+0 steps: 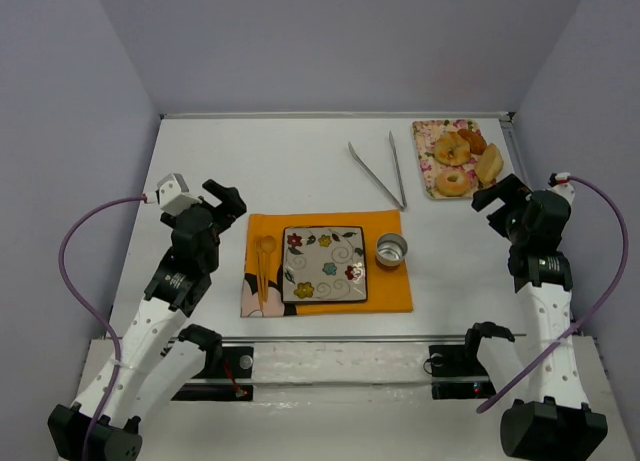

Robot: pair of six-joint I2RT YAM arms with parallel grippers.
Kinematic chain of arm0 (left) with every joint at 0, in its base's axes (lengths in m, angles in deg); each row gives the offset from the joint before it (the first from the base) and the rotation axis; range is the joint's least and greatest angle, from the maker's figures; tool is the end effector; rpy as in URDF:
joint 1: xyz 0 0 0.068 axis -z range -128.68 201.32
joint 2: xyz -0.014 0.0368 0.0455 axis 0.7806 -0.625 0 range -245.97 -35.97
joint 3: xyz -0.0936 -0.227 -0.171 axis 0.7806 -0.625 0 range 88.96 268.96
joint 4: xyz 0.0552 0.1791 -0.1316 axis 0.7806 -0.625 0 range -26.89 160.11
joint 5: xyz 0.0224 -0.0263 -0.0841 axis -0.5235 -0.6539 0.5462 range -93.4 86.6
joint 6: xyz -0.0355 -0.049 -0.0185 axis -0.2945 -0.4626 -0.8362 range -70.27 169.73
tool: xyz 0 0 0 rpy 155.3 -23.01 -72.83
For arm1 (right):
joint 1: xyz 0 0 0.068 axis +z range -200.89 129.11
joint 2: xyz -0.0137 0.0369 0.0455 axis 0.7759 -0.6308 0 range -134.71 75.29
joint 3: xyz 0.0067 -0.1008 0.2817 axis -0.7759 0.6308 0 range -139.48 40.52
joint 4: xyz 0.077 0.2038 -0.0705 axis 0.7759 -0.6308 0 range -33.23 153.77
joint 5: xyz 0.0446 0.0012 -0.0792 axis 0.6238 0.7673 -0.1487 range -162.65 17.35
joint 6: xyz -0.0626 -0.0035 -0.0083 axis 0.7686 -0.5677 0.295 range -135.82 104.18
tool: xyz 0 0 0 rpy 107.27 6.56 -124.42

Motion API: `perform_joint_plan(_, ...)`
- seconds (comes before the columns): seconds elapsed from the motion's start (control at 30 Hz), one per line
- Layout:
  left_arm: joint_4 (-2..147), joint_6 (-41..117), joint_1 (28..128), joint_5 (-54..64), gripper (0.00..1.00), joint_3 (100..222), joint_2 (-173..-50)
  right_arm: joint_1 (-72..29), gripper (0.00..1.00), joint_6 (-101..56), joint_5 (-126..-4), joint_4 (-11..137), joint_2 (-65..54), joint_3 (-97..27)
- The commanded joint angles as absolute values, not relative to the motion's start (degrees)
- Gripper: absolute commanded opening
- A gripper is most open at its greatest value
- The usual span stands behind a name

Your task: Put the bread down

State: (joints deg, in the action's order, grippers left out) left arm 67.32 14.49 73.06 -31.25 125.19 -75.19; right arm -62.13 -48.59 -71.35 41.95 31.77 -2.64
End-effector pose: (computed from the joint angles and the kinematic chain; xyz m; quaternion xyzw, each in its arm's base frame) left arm 0.1233 -0.0247 0.3347 -0.2449 0.6961 -0.1536 0.6572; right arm 0.1303 -0.0247 0.3264 0.3051 0.7718 0.1134 0.5462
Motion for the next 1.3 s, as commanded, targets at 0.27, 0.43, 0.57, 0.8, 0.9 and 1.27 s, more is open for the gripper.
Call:
perform_joint_plan(0.27, 69.7, 14.4, 72.9, -32.9, 0.99, 125.7, -76.8, -58.8, 1.00, -35.7, -54.7, 49.8, 21.3, -9.6)
perform_joint_plan(0.43, 69.8, 14.6, 72.9, -33.1, 0.99, 126.2, -77.9, -45.7, 1.00, -29.3, -63.0, 49.7, 13.5, -15.5)
perform_joint_plan(0.57, 69.7, 14.9, 72.9, -33.3, 0.99, 126.1, -78.2, -41.8, 1.00, -24.0, -65.0, 49.3, -1.4, -23.6)
perform_joint_plan(0.8, 69.7, 15.2, 72.9, -34.9, 0.99, 125.9, -78.2, -39.1, 1.00, -12.4, -69.3, 44.9, -23.9, -39.7)
perform_joint_plan(0.9, 69.8, 15.5, 72.9, -35.8, 0.99, 126.0, -78.9, -39.1, 1.00, -8.9, -67.5, 38.5, -30.1, -47.0)
perform_joint_plan(1.27, 69.7, 15.7, 72.9, -36.9, 0.99, 126.9, -82.6, -37.9, 1.00, 0.9, -58.6, 38.0, -39.8, -48.5)
